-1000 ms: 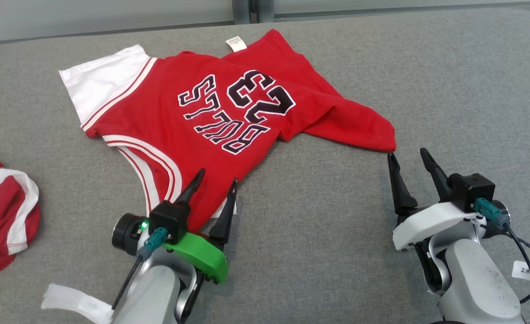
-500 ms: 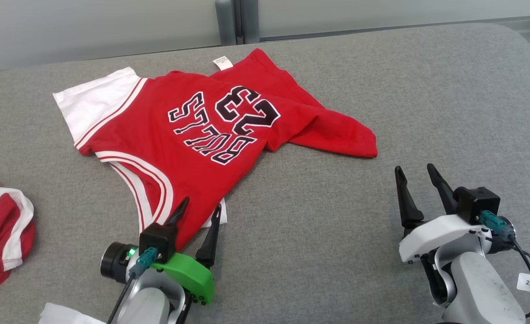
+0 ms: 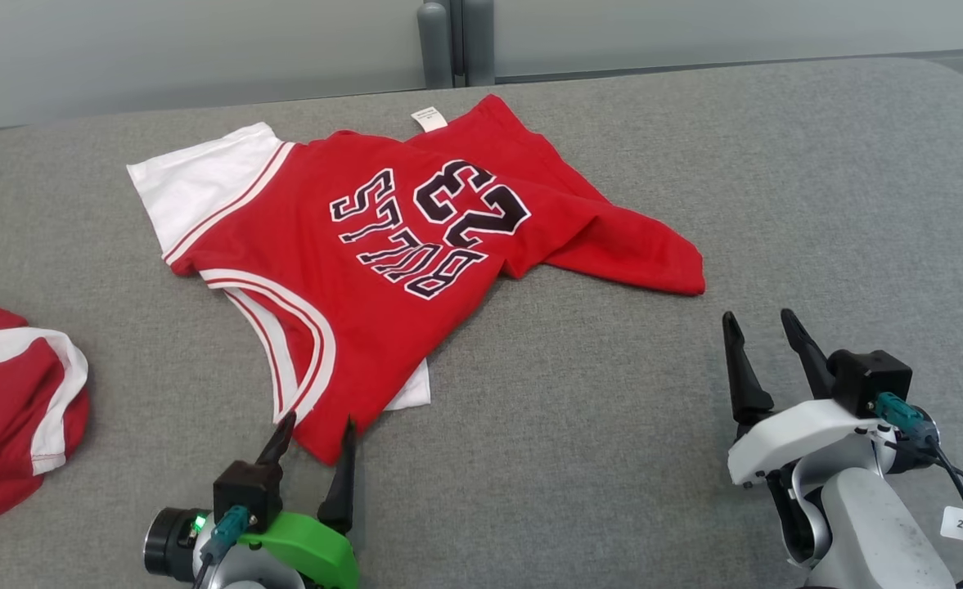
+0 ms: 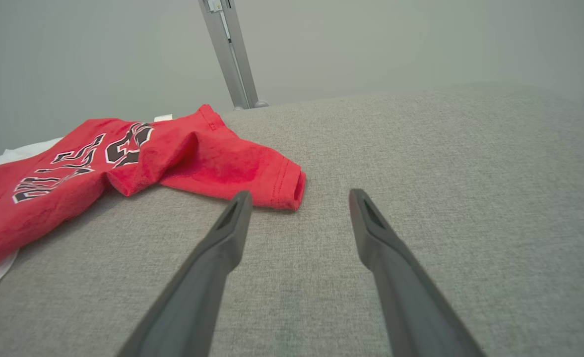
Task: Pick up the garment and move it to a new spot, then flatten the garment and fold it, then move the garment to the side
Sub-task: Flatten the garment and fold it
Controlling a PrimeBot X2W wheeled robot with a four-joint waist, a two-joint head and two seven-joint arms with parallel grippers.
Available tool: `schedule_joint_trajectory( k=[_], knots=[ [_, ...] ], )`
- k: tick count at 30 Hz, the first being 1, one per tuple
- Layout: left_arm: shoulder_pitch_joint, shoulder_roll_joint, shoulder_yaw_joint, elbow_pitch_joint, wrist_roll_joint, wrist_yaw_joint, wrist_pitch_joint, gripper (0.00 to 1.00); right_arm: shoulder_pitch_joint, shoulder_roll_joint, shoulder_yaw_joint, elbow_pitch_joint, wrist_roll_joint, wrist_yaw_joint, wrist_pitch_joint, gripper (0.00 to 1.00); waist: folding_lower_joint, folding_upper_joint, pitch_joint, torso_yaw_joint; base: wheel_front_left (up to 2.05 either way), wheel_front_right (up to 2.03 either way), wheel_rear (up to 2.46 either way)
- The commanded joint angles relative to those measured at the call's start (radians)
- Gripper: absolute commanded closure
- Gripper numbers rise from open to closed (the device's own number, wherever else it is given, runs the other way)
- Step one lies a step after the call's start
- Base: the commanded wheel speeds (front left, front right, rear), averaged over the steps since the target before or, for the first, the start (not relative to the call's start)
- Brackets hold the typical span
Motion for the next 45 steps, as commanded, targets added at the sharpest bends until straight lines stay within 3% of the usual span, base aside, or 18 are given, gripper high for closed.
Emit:
schedule_joint_trajectory(
  k=[1, 17, 18, 19, 20, 25, 34, 38, 39, 40, 41, 42, 45],
  knots=[
    [0.023, 0.001, 0.004, -0.003, 0.012, -0.005, 0.000, 0.00, 0.009, 0.000, -0.002, 0.002, 0.007, -0.001, -0.003, 0.00, 0.0000, 0.0000, -0.004, 0.010, 0.00, 0.00, 0.00],
    [0.010, 0.000, -0.026, 0.052, 0.001, 0.003, 0.000, 0.00, -0.003, -0.007, 0.004, 0.006, 0.011, -0.001, -0.003, 0.00, 0.0000, 0.0000, -0.003, -0.003, 0.00, 0.00, 0.00],
    [0.008, 0.000, -0.027, 0.064, -0.006, 0.000, 0.000, 0.51, -0.004, -0.006, 0.003, 0.006, 0.009, -0.001, -0.003, 0.00, 0.0000, 0.0000, -0.001, -0.005, 0.00, 0.00, 0.00],
    [0.001, 0.000, -0.028, 0.069, -0.001, -0.002, 0.000, 0.80, -0.005, -0.005, 0.002, 0.004, 0.007, -0.001, -0.003, 0.00, 0.0000, 0.0000, 0.000, -0.008, 0.00, 0.00, 0.00],
    [-0.005, 0.000, -0.024, 0.072, 0.001, -0.004, 0.000, 1.00, -0.005, -0.005, 0.001, 0.003, 0.004, -0.001, -0.003, 0.00, 0.0000, 0.0000, 0.002, -0.010, 0.00, 0.00, 0.00],
    [-0.020, 0.000, -0.009, 0.079, 0.001, -0.012, 0.000, 1.00, -0.002, -0.002, -0.017, -0.008, 0.005, -0.001, -0.003, 0.00, 0.0000, 0.0000, 0.007, -0.011, 0.00, 0.00, 0.00],
    [-0.068, 0.035, 0.033, -0.140, 0.002, -0.024, 0.000, 1.00, -0.003, 0.005, -0.007, -0.030, 0.028, -0.001, -0.003, 0.00, 0.0000, 0.0000, 0.027, 0.009, 0.00, 0.00, 0.00],
    [-0.161, 0.083, 0.044, -0.065, 0.007, -0.025, 0.000, 1.00, -0.016, 0.007, 0.015, -0.014, 0.032, -0.001, -0.003, 0.00, 0.0000, 0.0000, 0.044, 0.002, 0.00, 0.00, 0.00],
    [-0.194, 0.096, 0.048, -0.022, 0.001, -0.025, 0.000, 0.85, -0.022, 0.007, 0.023, -0.011, 0.034, -0.001, -0.003, 0.00, 0.0000, 0.0000, 0.048, -0.004, 0.00, 0.00, 0.00],
    [-0.235, 0.110, 0.050, 0.015, 0.001, -0.025, 0.000, 0.63, -0.026, 0.007, 0.029, -0.009, 0.034, -0.001, -0.003, 0.00, 0.0000, 0.0000, 0.054, -0.010, 0.00, 0.00, 0.00],
    [-0.270, 0.118, 0.059, 0.065, -0.011, -0.025, 0.000, 0.23, -0.030, 0.007, 0.036, -0.006, 0.034, -0.001, -0.003, 0.00, 0.0000, 0.0000, 0.059, -0.019, 0.00, 0.00, 0.00],
    [-0.310, 0.125, 0.065, 0.099, -0.015, -0.025, 0.000, 0.00, -0.035, 0.006, 0.039, -0.003, 0.037, -0.001, -0.003, 0.00, 0.0000, 0.0000, 0.064, -0.028, 0.00, 0.00, 0.00],
    [-0.408, 0.144, 0.080, 0.192, -0.015, -0.025, 0.000, 0.00, -0.049, 0.007, 0.039, 0.001, 0.036, -0.001, -0.003, 0.00, 0.0000, 0.0000, 0.077, -0.047, 0.00, 0.00, 0.00]
  ],
)
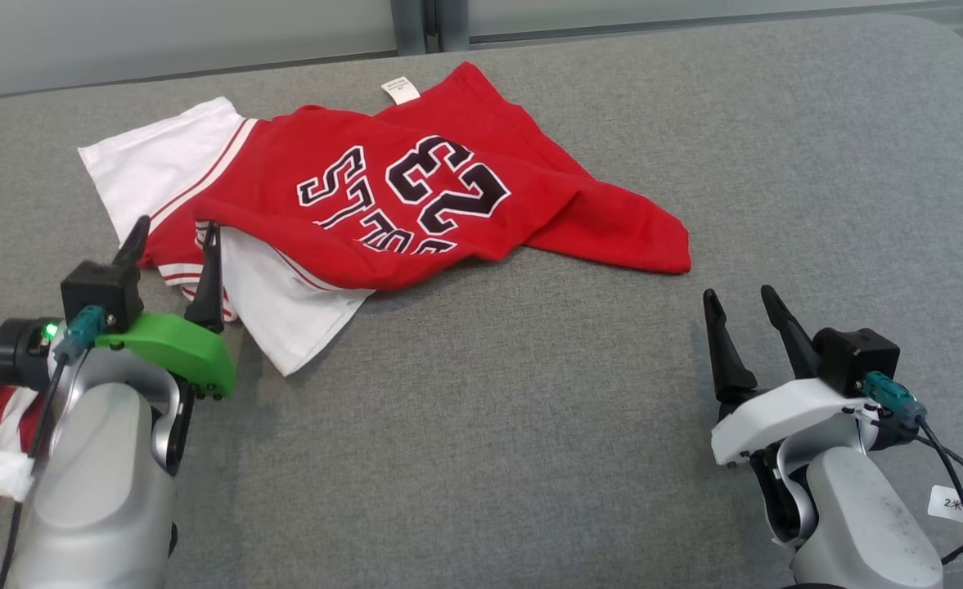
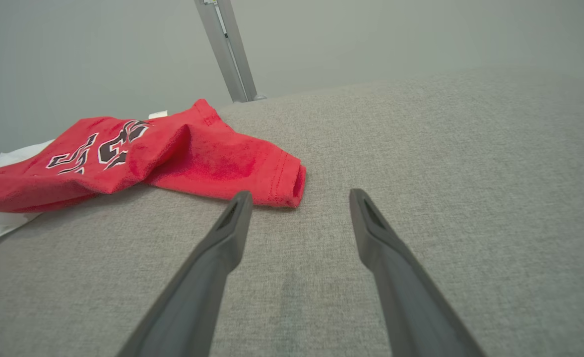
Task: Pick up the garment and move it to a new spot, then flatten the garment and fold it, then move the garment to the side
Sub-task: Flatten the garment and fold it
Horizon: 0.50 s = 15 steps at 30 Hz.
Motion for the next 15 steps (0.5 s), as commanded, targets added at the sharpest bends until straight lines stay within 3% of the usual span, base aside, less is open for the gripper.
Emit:
schedule_joint_trajectory(
  k=[1, 8, 15],
  knots=[
    [-0.035, 0.003, 0.000, 0.035, 0.004, -0.003, 0.000, 0.00, -0.006, -0.002, -0.006, 0.006, -0.003, -0.001, -0.003, 0.00, 0.0000, -0.0001, 0.015, -0.017, 0.00, 0.00, 0.00],
    [-0.119, -0.018, -0.003, 0.161, 0.008, -0.003, 0.000, 0.00, 0.002, -0.002, -0.023, 0.023, -0.004, -0.001, -0.003, 0.00, 0.0000, -0.0001, 0.006, -0.018, 0.00, 0.00, 0.00],
    [-0.039, -0.039, 0.056, 0.093, -0.017, 0.008, 0.000, 0.00, 0.018, -0.002, -0.037, 0.020, 0.009, -0.001, -0.003, 0.00, 0.0000, -0.0001, -0.021, 0.018, 0.00, 0.00, 0.00]
  ],
)
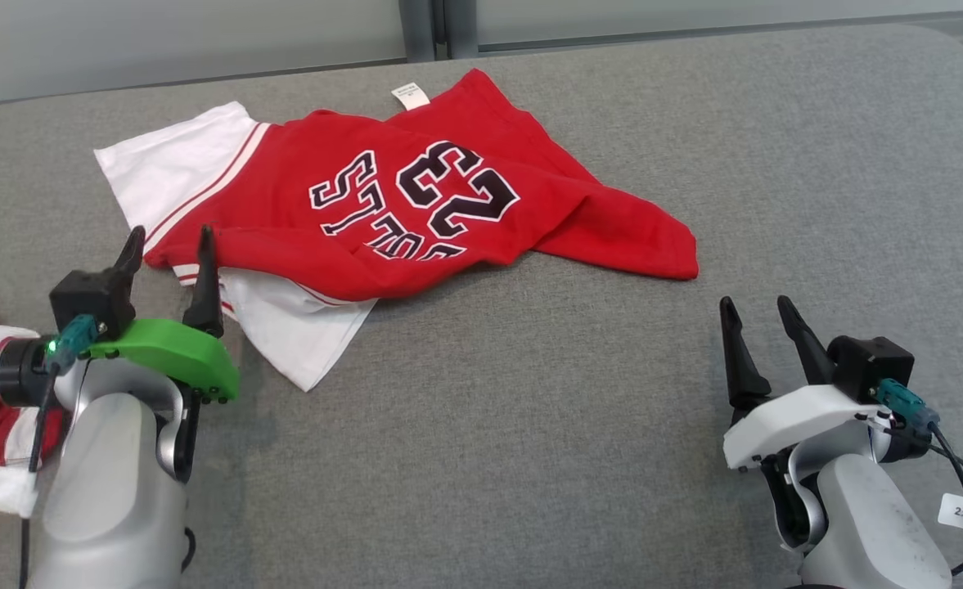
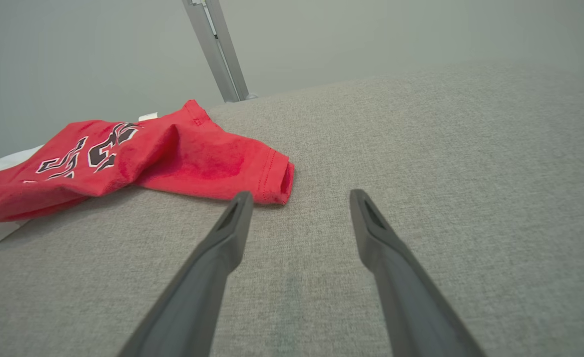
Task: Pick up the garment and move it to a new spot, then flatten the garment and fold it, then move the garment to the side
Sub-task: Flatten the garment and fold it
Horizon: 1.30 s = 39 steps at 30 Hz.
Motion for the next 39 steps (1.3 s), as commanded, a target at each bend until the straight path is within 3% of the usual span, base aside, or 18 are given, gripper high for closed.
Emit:
schedule_joint_trajectory(
  k=[1, 7, 12, 28, 29, 30, 31, 39],
  knots=[
    [0.037, -0.006, 0.018, -0.042, -0.002, 0.006, 0.000, 0.00, 0.016, -0.002, -0.004, -0.001, 0.005, -0.001, -0.003, 0.00, 0.0000, 0.0000, -0.017, 0.025, 0.00, 0.00, 0.00],
    [0.219, -0.065, 0.040, -0.170, 0.005, 0.000, 0.000, 0.00, 0.039, -0.002, -0.006, 0.008, 0.011, -0.001, -0.003, 0.00, 0.0000, 0.0000, -0.053, 0.084, 0.00, 0.00, 0.00],
    [0.287, -0.091, 0.015, -0.152, -0.009, -0.004, 0.000, 0.00, 0.029, -0.002, 0.004, 0.005, 0.001, -0.001, -0.003, 0.00, 0.0000, 0.0000, -0.056, 0.090, 0.00, 0.00, 0.00],
    [0.243, -0.105, -0.119, -0.043, -0.200, -0.007, 0.000, 0.00, 0.009, -0.011, -0.005, -0.017, -0.035, -0.001, -0.003, 0.00, 0.0000, 0.0000, -0.001, -0.013, 0.00, 0.00, 0.00],
    [0.240, -0.106, -0.127, -0.033, -0.210, -0.007, 0.000, 0.04, 0.008, -0.011, -0.005, -0.018, -0.034, -0.001, -0.003, 0.00, 0.0000, 0.0000, 0.000, -0.014, 0.00, 0.00, 0.00],
    [0.236, -0.106, -0.132, -0.024, -0.214, -0.007, 0.001, 0.71, 0.008, -0.012, -0.006, -0.019, -0.035, -0.001, -0.003, 0.00, 0.0000, 0.0000, 0.001, -0.015, 0.00, 0.00, 0.00],
    [0.234, -0.106, -0.134, -0.020, -0.218, -0.007, 0.001, 1.00, 0.007, -0.012, -0.008, -0.019, -0.036, -0.001, -0.003, 0.00, 0.0000, 0.0000, 0.001, -0.015, 0.00, 0.00, 0.00],
    [0.256, -0.105, -0.133, -0.020, -0.203, -0.007, 0.000, 1.00, 0.013, -0.009, -0.019, -0.014, -0.039, -0.001, -0.003, 0.00, 0.0000, 0.0000, -0.016, 0.022, 0.00, 0.00, 0.00]
  ],
)
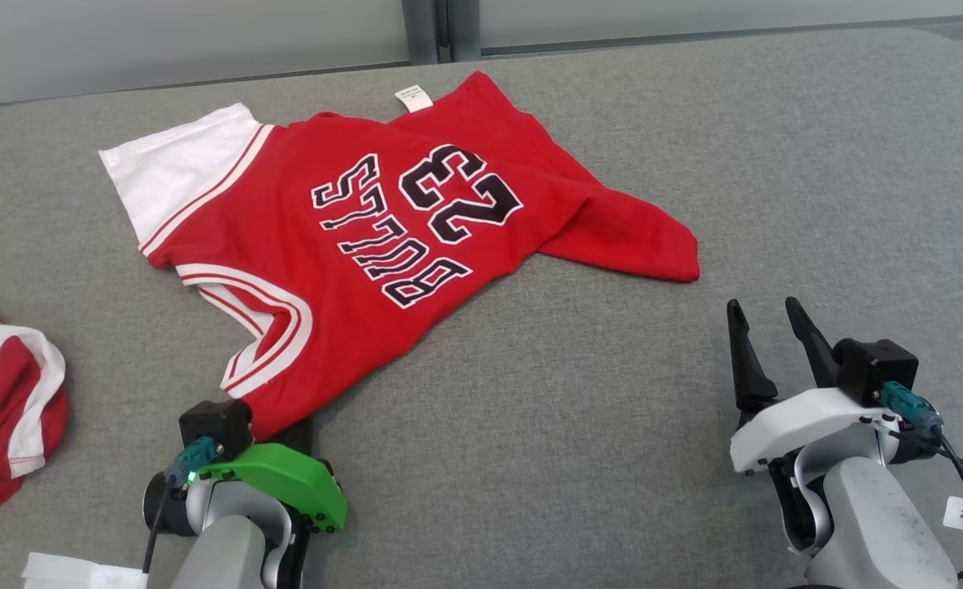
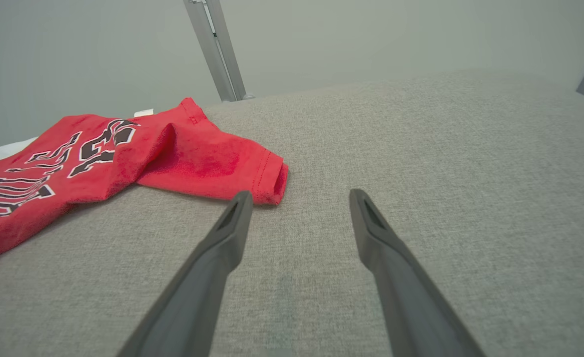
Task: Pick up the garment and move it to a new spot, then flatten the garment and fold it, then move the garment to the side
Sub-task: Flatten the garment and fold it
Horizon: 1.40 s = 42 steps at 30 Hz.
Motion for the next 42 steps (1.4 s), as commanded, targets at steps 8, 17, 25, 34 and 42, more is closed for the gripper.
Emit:
schedule_joint_trajectory(
  k=[8, 17, 25, 34, 42],
  knots=[
    [0.097, 0.004, -0.049, -0.027, 0.011, -0.003, 0.001, 1.00, 0.037, 0.002, -0.008, 0.017, 0.020, -0.001, -0.003, 0.00, 0.0000, 0.0000, -0.086, 0.096, 0.00, 0.00, 0.00],
    [0.212, 0.008, -0.124, -0.062, 0.010, -0.003, 0.001, 1.00, 0.094, 0.005, -0.015, 0.028, 0.060, -0.001, -0.003, 0.00, 0.0000, 0.0000, -0.177, 0.210, 0.00, 0.00, 0.00],
    [0.286, 0.036, -0.014, -0.153, 0.022, 0.000, 0.001, 1.00, 0.116, 0.005, -0.010, 0.030, 0.077, -0.001, -0.003, 0.00, 0.0000, 0.0000, -0.206, 0.259, 0.00, 0.00, 0.00],
    [0.344, 0.044, 0.123, -0.232, 0.084, 0.025, 0.001, 0.00, 0.127, 0.005, -0.031, 0.041, 0.054, -0.001, -0.003, 0.00, 0.0000, 0.0000, -0.209, 0.270, 0.00, 0.00, 0.00],
    [0.342, 0.011, 0.129, -0.244, 0.109, 0.015, 0.001, 0.00, 0.122, 0.005, -0.048, 0.071, 0.031, -0.001, -0.003, 0.00, 0.0000, 0.0000, -0.184, 0.271, 0.00, 0.00, 0.00]
  ],
)
